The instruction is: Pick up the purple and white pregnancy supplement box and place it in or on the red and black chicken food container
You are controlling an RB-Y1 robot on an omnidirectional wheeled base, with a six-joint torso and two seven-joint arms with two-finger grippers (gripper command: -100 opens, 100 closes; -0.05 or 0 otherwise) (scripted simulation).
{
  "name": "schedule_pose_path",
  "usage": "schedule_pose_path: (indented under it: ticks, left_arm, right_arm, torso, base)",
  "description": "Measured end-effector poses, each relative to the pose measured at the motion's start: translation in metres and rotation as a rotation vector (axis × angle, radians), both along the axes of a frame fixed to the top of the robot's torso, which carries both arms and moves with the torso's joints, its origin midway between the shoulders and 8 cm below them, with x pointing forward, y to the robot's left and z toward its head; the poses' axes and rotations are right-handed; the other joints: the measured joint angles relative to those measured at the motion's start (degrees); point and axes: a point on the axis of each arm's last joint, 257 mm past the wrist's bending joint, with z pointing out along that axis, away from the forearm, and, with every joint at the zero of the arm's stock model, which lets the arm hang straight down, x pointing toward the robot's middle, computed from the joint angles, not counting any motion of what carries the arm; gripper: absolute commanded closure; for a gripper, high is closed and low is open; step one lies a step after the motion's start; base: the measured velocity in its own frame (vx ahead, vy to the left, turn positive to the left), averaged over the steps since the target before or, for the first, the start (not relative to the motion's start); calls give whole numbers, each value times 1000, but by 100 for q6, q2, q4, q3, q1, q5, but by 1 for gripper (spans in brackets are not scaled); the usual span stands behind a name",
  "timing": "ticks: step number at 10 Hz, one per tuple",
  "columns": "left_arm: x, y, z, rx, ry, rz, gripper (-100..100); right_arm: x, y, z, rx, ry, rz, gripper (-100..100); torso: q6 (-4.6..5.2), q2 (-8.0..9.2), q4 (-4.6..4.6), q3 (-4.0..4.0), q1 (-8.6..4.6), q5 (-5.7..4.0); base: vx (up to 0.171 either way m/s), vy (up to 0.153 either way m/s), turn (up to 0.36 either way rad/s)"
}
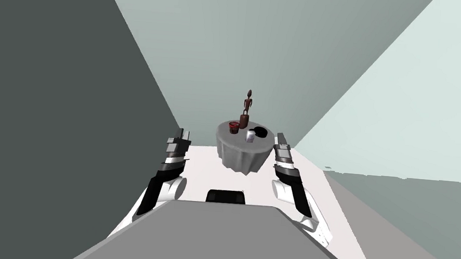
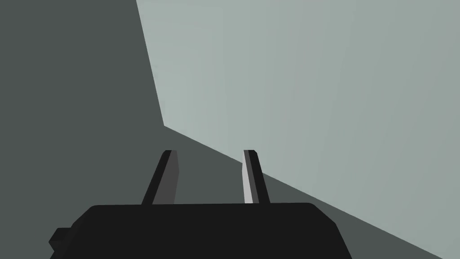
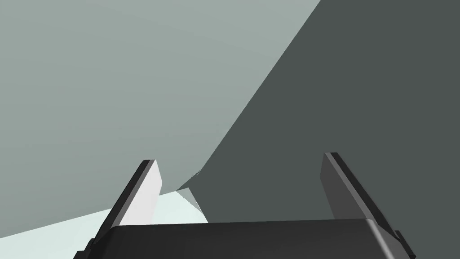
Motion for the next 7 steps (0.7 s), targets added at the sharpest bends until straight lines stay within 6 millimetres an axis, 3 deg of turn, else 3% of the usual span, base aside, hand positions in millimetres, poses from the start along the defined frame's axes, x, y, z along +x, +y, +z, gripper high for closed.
schedule_pose_path:
  ticks: [7]
  left_arm:
    - [0,0,0,0,0,0,0]
  right_arm:
    - [25,-38,-17,-178,98,-192,-100]
  torso:
    - [1,-4,-1,-2,-1,0]
  base:
    - [-4,264,-36]
